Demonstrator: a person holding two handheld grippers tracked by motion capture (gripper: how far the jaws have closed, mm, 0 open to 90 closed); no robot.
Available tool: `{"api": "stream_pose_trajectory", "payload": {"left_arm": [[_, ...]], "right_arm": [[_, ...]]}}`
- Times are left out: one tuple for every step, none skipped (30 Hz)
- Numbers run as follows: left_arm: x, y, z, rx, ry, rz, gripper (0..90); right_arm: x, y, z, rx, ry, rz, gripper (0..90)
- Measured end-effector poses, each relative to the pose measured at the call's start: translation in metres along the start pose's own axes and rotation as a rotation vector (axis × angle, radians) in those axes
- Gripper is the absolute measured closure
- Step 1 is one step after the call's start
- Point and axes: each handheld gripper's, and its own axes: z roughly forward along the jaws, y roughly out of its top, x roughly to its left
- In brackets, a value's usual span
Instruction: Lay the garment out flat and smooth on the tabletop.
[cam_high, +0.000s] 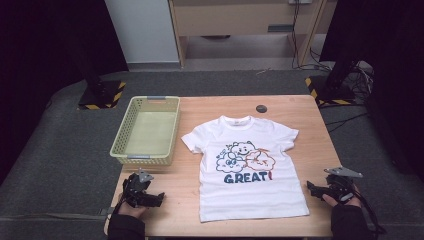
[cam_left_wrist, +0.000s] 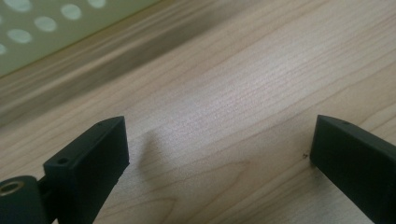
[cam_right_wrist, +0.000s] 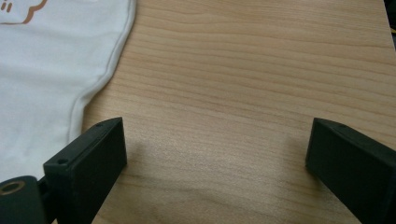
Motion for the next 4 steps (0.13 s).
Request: {"api": "stream_pose_trajectory", "payload": {"left_arm": [[0.0004, 0.0001, 0.0003, -0.002, -0.001, -0.004, 3.2], [0.0012, 0.0001, 0.0004, -0.001, 0.002, -0.006, 3.2], [0.0021, 0.0002, 0.0007, -0.002, 0.000, -0.012, 3.0], [0.0033, 0.0001, 0.0012, -0.001, 0.000, -0.016, 2.8]], "right_arm": [[-0.0015, -0.0008, 0.0003, 0.000, 0.002, -0.003, 5.4], [-0.0030, -0.0015, 0.0007, -0.001, 0.004, -0.009, 5.3], [-0.0041, -0.0021, 0.0008, -0.008, 0.008, -0.004, 5.5], [-0.0049, -0.0025, 0.0008, -0.012, 0.007, -0.003, 5.7]]}}
